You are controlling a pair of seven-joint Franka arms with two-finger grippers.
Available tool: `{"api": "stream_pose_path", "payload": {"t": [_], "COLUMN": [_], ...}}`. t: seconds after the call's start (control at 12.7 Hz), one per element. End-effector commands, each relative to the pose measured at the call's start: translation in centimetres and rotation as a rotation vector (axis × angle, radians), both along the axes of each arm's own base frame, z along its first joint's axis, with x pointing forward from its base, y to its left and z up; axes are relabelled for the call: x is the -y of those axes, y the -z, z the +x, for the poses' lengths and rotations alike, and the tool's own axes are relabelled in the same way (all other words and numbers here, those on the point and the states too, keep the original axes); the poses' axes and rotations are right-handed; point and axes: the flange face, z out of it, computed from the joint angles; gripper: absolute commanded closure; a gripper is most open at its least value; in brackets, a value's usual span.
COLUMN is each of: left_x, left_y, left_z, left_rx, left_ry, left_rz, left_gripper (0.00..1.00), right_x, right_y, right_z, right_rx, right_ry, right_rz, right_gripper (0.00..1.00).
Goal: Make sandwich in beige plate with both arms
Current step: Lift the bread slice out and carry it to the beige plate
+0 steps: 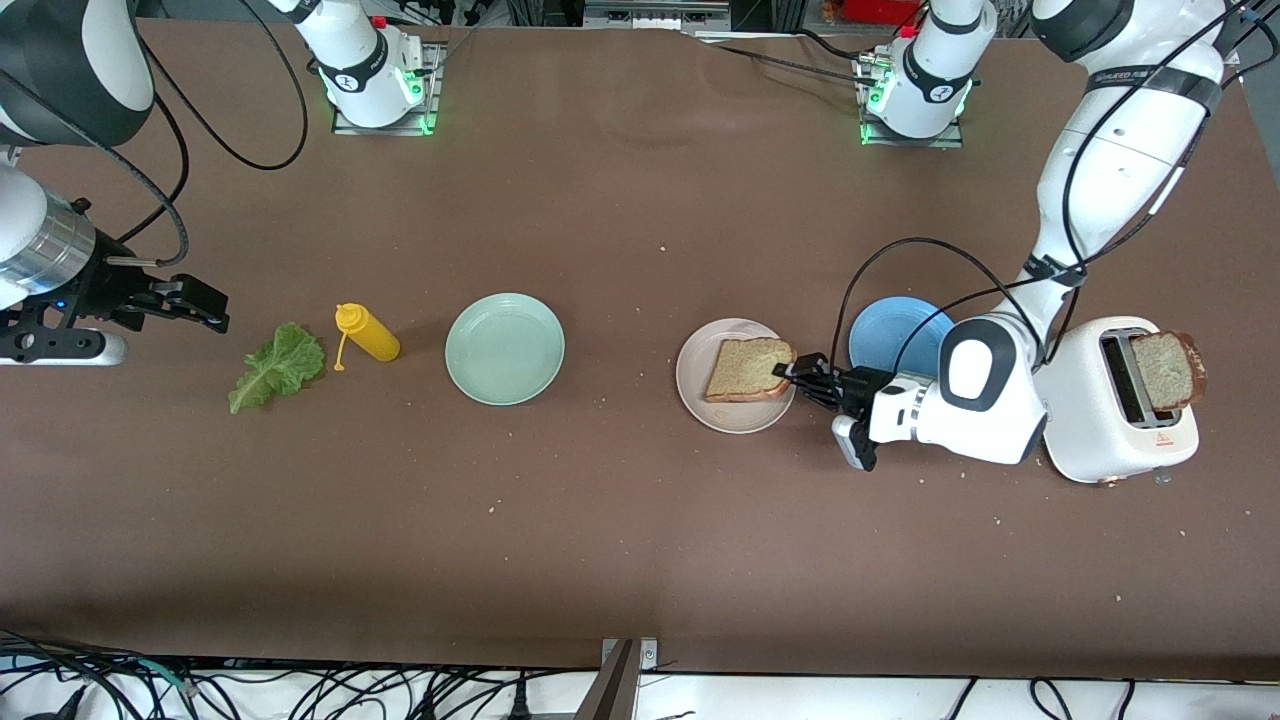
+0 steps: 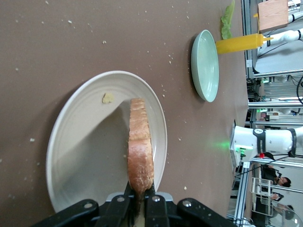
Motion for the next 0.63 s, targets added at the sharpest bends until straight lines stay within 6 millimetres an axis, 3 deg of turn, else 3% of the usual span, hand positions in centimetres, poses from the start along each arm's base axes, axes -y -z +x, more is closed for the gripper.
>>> {"api": "stream_pose_path", "payload": {"t": [0.0, 0.08, 0.16, 0.24, 0.32, 0.47, 0.55], "left_x": [2.4, 2.4, 2.4, 2.7, 3.6, 5.8, 5.9], "left_y": [1.8, 2.4, 2.7, 2.8, 3.1, 3.2, 3.1], "left_z": [0.0, -0.1, -0.2, -0.2, -0.2, -0.5, -0.6], "left_rx": [0.082, 0.092, 0.092, 0.096, 0.110, 0.129, 0.127], "left_ry": [0.010, 0.018, 0.019, 0.017, -0.007, -0.018, -0.022], "left_rz": [-0.032, -0.040, -0.041, -0.040, -0.041, -0.047, -0.050], "left_gripper": [0.97, 0.97, 0.90, 0.72, 0.64, 0.57, 0.53], "right_x": [-0.1, -0.1, -0.1, -0.1, -0.2, -0.1, -0.2], "right_y": [-0.1, -0.1, -0.1, -0.1, -0.1, -0.1, -0.1], "right_z": [-0.1, -0.1, -0.1, -0.1, -0.1, -0.1, -0.1], "right_rx": [0.007, 0.007, 0.007, 0.006, 0.007, 0.007, 0.006], "right_ry": [-0.002, 0.000, 0.000, 0.000, -0.003, 0.000, -0.003], "right_rz": [-0.015, -0.015, -0.015, -0.015, -0.015, -0.015, -0.015], "right_gripper": [0.00, 0.00, 0.00, 0.00, 0.00, 0.00, 0.00]}}
